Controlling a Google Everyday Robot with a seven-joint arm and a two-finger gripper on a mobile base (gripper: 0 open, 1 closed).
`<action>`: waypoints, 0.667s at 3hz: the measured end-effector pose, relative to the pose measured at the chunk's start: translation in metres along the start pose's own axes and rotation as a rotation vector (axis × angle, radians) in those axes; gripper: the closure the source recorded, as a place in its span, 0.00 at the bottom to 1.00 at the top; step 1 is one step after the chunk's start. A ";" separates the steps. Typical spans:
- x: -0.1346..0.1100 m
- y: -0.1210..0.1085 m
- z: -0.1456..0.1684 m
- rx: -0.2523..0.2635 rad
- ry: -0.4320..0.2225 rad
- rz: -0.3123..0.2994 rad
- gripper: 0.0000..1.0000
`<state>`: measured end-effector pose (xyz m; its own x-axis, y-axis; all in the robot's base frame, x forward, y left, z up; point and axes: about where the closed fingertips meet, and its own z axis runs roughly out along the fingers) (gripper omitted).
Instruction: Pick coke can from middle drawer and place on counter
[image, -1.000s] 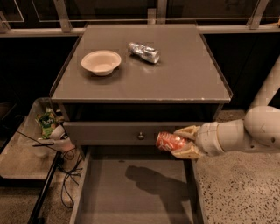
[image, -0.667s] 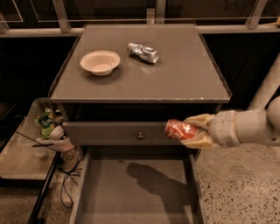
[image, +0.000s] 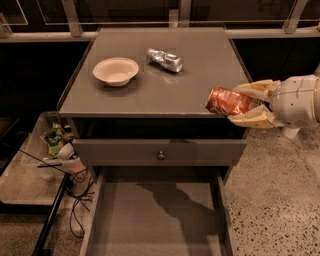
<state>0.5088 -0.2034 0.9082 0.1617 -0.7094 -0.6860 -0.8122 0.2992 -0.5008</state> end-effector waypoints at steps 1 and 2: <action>-0.002 0.004 0.000 0.000 -0.007 -0.002 1.00; -0.010 -0.012 0.008 0.018 -0.021 -0.035 1.00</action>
Offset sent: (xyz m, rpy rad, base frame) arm 0.0355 0.0134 0.0231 -0.0044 -0.0974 0.0265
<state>0.5216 -0.1948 0.9168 0.2016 -0.7062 -0.6787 -0.7955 0.2862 -0.5341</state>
